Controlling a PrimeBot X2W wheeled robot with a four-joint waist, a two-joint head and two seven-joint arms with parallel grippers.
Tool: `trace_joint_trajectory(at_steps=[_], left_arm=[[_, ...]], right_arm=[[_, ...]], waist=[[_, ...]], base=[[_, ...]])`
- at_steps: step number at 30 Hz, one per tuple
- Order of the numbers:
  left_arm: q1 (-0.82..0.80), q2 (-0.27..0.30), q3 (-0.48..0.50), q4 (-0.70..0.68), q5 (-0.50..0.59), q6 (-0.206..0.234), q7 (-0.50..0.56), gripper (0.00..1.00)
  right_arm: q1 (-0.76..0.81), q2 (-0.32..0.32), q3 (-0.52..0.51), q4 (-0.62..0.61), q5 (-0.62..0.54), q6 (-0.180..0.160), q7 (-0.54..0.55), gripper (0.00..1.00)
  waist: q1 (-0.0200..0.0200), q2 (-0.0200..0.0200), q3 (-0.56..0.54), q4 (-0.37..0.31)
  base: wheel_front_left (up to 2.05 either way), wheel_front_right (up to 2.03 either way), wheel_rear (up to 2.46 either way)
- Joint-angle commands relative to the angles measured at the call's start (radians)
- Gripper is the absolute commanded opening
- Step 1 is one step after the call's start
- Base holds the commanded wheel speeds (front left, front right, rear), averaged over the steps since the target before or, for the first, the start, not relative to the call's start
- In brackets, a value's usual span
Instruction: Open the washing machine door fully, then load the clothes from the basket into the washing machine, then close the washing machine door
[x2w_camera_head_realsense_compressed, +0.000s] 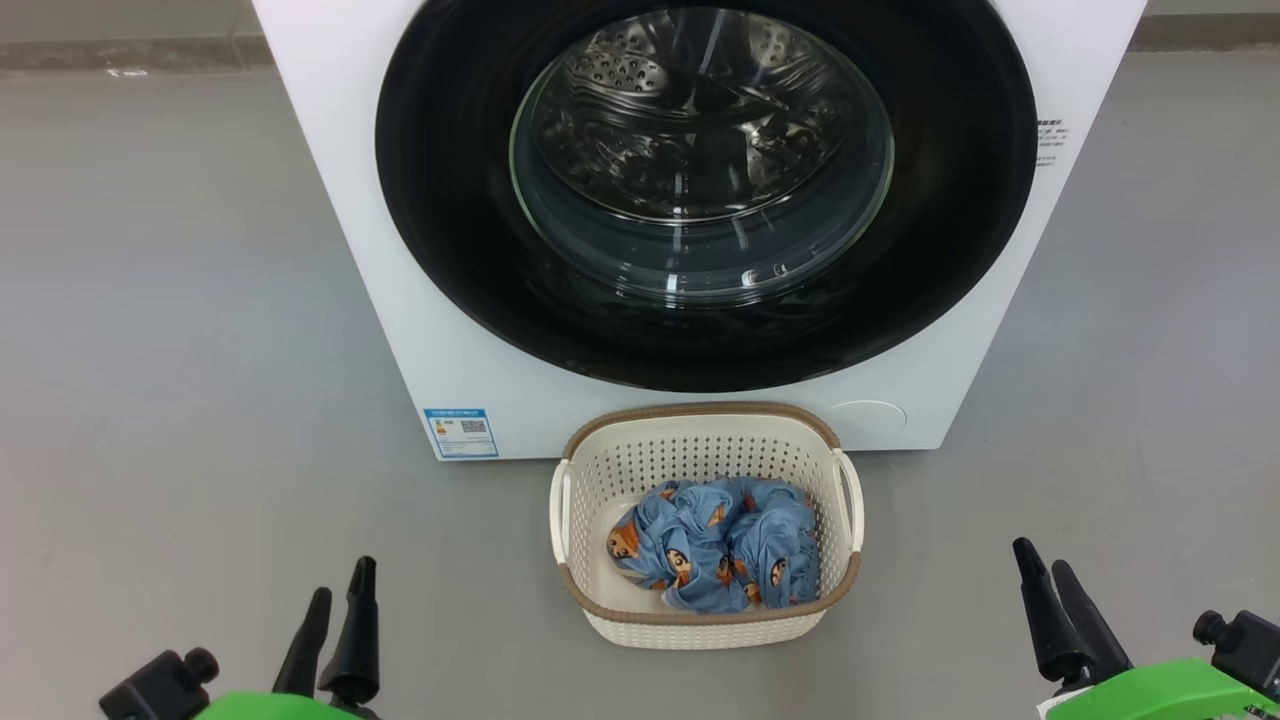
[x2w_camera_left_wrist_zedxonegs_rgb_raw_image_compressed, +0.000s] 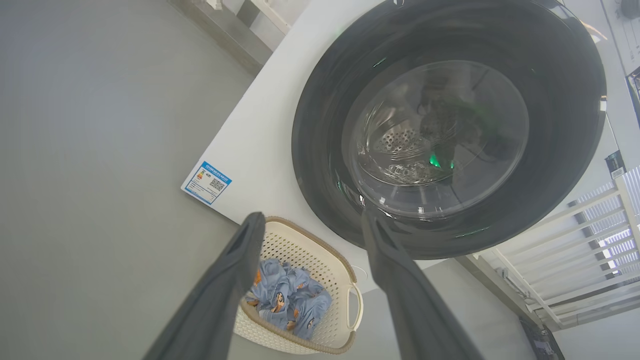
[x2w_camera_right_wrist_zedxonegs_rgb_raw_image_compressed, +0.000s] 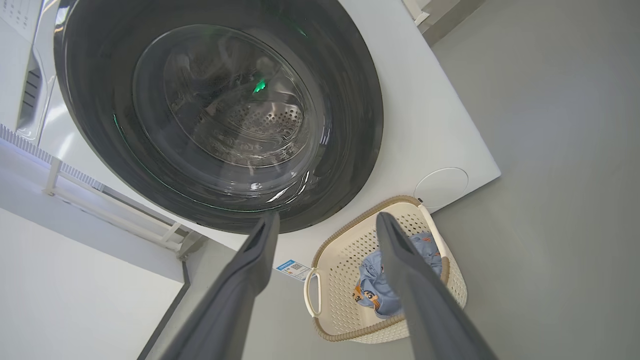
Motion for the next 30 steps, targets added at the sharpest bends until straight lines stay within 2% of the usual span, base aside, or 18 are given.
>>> trace_joint_trajectory(at_steps=[1,30], left_arm=[[-0.014,0.019,0.012,-0.036,0.044,0.000,-0.015,1.00],[-0.009,0.024,-0.034,-0.092,0.406,0.014,-0.101,1.00]], right_arm=[[-0.006,-0.026,0.019,-0.031,-0.035,-0.001,-0.018,1.00],[0.019,-0.086,0.069,-0.048,-0.327,-0.001,-0.103,1.00]], waist=[[0.0000,0.0000,0.001,0.000],[0.0000,0.0000,0.008,0.007]], base=[[0.00,0.00,0.00],[0.00,0.00,0.00]])
